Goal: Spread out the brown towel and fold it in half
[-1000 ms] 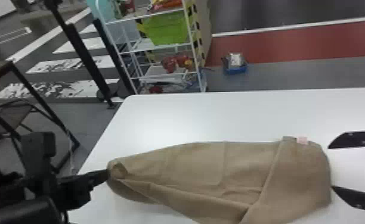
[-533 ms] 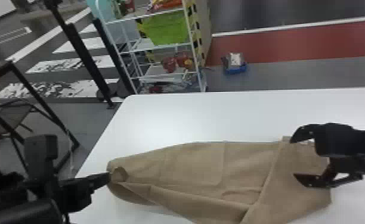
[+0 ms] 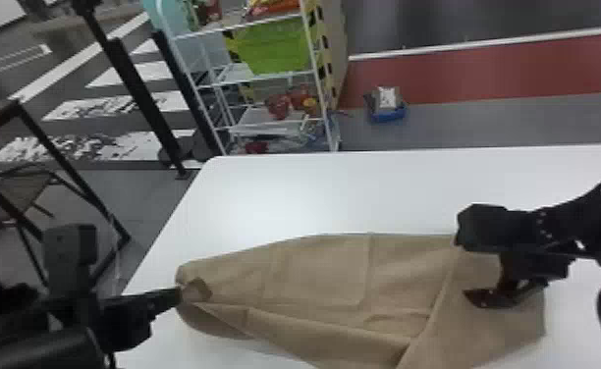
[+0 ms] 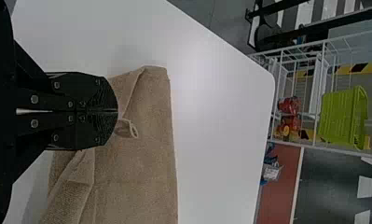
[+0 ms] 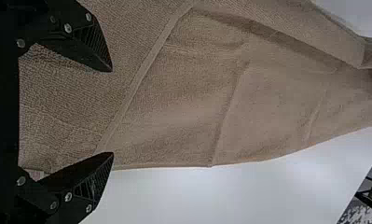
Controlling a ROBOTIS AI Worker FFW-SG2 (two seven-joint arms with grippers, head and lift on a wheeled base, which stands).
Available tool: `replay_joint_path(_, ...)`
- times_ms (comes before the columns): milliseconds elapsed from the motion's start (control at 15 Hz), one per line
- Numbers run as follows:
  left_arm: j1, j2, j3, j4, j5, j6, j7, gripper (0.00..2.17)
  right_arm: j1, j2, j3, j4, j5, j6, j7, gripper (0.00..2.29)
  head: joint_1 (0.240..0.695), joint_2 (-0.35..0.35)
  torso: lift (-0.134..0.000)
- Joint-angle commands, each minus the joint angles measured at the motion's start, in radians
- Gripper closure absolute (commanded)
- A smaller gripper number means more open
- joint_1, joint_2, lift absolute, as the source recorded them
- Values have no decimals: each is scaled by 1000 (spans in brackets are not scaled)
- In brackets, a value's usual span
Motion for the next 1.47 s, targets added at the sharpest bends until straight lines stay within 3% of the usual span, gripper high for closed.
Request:
replay_joint_path(0,0,-4,0,3,2,1,0,1970,-16,7,6,18,9,16,3,289,695,350,-134)
replay_joint_path(600,0,-4,-5,3,6,1,0,1970,-32,17,49,58,48,87,3,505,695,350,-134)
replay_joint_path(667,2,-4,-5,3,6,1,0,1970,-32,19,47,58,48,90,3,596,695,350,-134)
replay_joint_path(800,3,-4,-2,3,11,1,-2,1970,-30,19,46,58,42,117,3,991,695,350,-134)
replay_joint_path(933,3,-4,0,1,13,1,-2,1970,-20,17,35,38,34,120,3,1133,695,350,-134)
replay_joint_path(1000,3,-4,0,3,14,1,-2,1970,-16,16,27,28,20,120,3,1328,695,350,-134)
replay_joint_path(1200,3,-4,0,3,14,1,0,1970,-6,16,0,-11,-9,126,3,1315,695,350,-134)
replay_joint_path(1267,3,-4,0,3,14,1,0,1970,-1,16,-5,-22,-9,129,3,1204,695,350,-134)
replay_joint_path(1333,3,-4,0,3,14,1,0,1970,7,16,-10,-31,-9,136,3,944,695,350,-134)
replay_joint_path(1400,3,-4,0,3,14,1,2,1970,7,16,-10,-33,-9,139,3,947,695,350,-134)
